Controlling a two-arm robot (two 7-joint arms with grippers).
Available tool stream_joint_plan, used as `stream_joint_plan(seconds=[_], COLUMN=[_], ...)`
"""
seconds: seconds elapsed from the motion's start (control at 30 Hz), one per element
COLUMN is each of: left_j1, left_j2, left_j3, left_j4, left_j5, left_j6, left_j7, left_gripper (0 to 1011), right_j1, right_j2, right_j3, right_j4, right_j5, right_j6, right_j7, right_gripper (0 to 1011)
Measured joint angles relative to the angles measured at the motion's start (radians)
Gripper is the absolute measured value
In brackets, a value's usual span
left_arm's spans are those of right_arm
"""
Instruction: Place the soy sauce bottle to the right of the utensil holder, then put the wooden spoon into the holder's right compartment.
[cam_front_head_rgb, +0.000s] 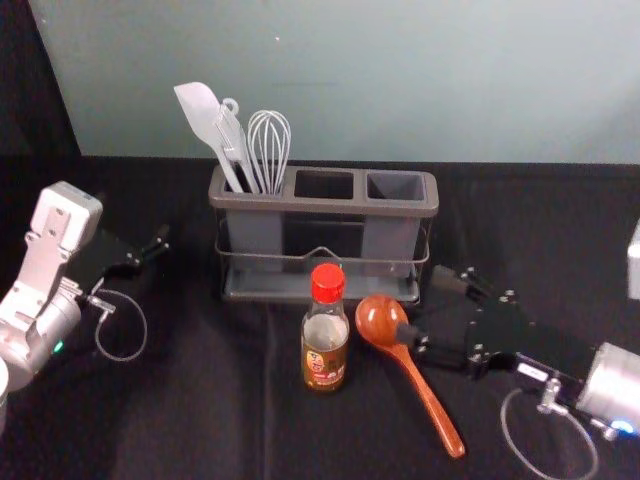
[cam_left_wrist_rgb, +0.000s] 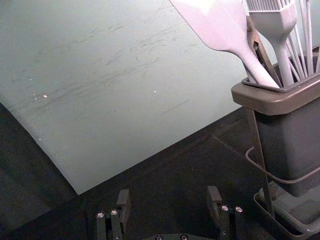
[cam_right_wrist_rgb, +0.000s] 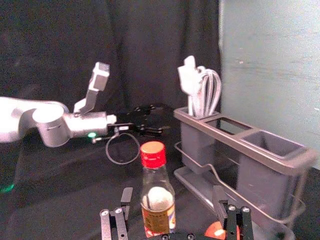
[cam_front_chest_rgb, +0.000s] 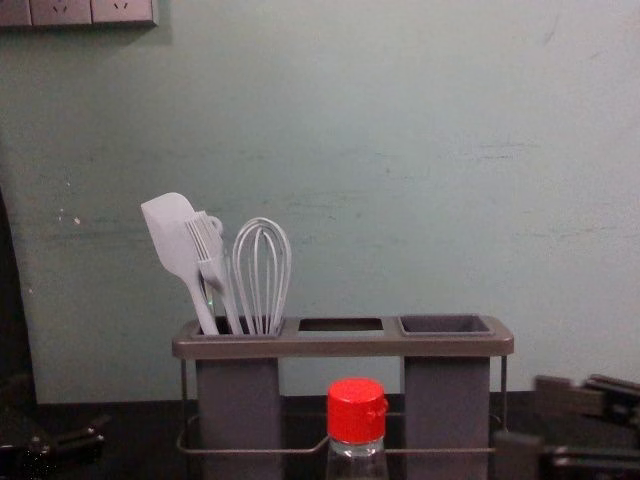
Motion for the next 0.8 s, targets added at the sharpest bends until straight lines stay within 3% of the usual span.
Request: stream_joint_plan(seconds=[0.27, 0.57, 0.8], left_j1=[0.0, 0.0, 0.0], left_j2=[0.0, 0.0, 0.0], left_j3=[0.0, 0.0, 0.0], left_j4=[0.0, 0.0, 0.0], left_j5=[0.0, 0.0, 0.0], left_j6=[0.0, 0.0, 0.0], left_j7=[0.0, 0.0, 0.0], left_gripper=[1005, 1005, 1005], right_j1=[0.1, 0.179, 0.211], right_j2=[-0.037, -0.079, -0.101], right_j3=[-0.077, -0.143, -0.164], right_j4=[0.033, 0.077, 0.106], right_j5=[-0.073, -0.1, -0.103], right_j6=[0.037, 0.062, 0.062], right_j7=[0.041, 0.073, 0.078], right_gripper=[1003, 1003, 1002])
